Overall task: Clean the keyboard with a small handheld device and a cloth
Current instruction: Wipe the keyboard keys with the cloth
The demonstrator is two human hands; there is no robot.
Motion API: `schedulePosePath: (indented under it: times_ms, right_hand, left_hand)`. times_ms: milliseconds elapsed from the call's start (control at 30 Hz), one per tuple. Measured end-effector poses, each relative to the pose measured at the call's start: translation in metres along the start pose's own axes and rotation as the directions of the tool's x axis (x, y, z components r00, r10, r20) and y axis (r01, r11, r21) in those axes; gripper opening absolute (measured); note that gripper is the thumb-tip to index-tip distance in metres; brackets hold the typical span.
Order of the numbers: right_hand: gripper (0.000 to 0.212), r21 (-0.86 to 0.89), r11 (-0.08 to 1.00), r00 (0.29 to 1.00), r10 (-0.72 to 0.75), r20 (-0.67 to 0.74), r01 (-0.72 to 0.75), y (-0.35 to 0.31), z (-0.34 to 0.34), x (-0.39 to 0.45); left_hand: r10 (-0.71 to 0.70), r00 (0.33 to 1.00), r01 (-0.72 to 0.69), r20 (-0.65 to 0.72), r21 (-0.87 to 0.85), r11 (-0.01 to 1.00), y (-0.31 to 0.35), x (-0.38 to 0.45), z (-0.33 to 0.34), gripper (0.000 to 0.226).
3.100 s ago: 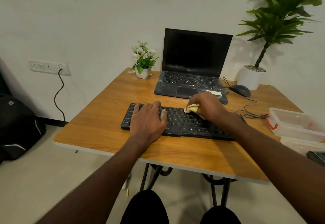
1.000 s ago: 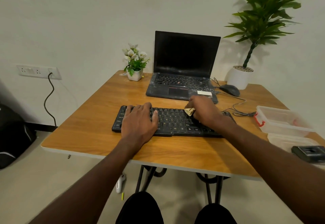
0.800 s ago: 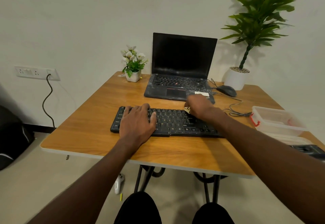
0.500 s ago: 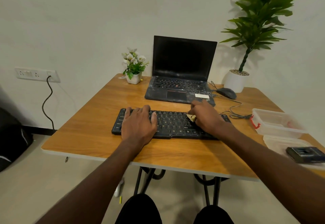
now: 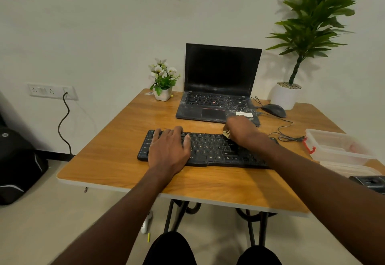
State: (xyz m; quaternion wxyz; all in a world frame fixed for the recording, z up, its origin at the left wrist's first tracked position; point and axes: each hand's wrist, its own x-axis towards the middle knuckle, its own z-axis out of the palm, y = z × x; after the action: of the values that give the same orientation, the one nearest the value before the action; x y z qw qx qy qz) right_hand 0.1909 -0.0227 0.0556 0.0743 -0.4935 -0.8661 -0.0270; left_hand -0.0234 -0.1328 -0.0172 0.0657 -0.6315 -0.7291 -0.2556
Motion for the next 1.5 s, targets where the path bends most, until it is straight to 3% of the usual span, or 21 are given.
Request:
schedulePosePath:
  times_ms: [67, 233, 500, 667, 800, 1033, 1167, 1233, 1367, 1500]
  right_hand:
    - [0.032, 0.045, 0.998, 0.999, 0.04, 0.004, -0.04, 0.005, -0.004, -0.002]
    - [0.034, 0.272, 0.943, 0.947, 0.252, -0.199, -0.194, 0.025, -0.008, -0.016]
    - [0.039, 0.456, 0.855, 0.935, 0.335, -0.12, -0.248, 0.059, -0.014, -0.032]
    - [0.032, 0.372, 0.924, 0.986, 0.138, -0.091, -0.095, 0.041, -0.008, -0.026]
    - [0.035, 0.153, 0.985, 0.994, -0.062, -0.087, 0.075, 0.03, 0.001, -0.033]
    - [0.034, -0.015, 0.985, 0.983, 0.173, -0.061, -0.175, 0.049, -0.008, -0.032]
    - [0.029, 0.095, 0.994, 0.996, 0.065, -0.062, -0.059, 0.026, -0.006, -0.022]
    - [0.032, 0.062, 0.998, 0.995, 0.01, -0.104, -0.004, 0.018, 0.003, -0.029]
    - [0.03, -0.096, 0.981, 0.981, 0.159, -0.112, -0.169, 0.041, 0.002, -0.034]
    - [0.028, -0.05, 0.978, 0.978, 0.198, -0.059, -0.201, 0.044, -0.008, -0.034]
  left_hand:
    - [0.004, 1.0, -0.004, -0.007, -0.006, 1.0, -0.001, 0.0, 0.0, 0.043]
    - [0.009, 1.0, -0.009, -0.013, -0.001, 1.0, -0.002, 0.0, -0.001, 0.046]
    - [0.013, 1.0, -0.014, -0.018, -0.079, 0.997, 0.021, -0.006, -0.006, 0.062]
    - [0.08, 0.994, -0.073, 0.069, -0.098, 0.992, 0.094, 0.0, 0.013, 0.07]
    - [0.051, 0.992, -0.045, 0.114, -0.056, 0.997, 0.108, 0.003, 0.032, 0.067]
    - [0.042, 0.994, -0.039, 0.099, -0.034, 0.999, 0.109, 0.002, 0.034, 0.063]
    - [0.046, 0.995, -0.044, 0.084, -0.032, 0.999, 0.109, 0.001, 0.033, 0.06]
    - [0.046, 0.996, -0.043, 0.081, -0.037, 0.998, 0.109, 0.0, 0.032, 0.058]
    - [0.045, 0.996, -0.042, 0.083, -0.032, 0.999, 0.109, 0.0, 0.032, 0.059]
    - [0.048, 0.996, -0.045, 0.078, -0.036, 0.998, 0.111, 0.0, 0.031, 0.059]
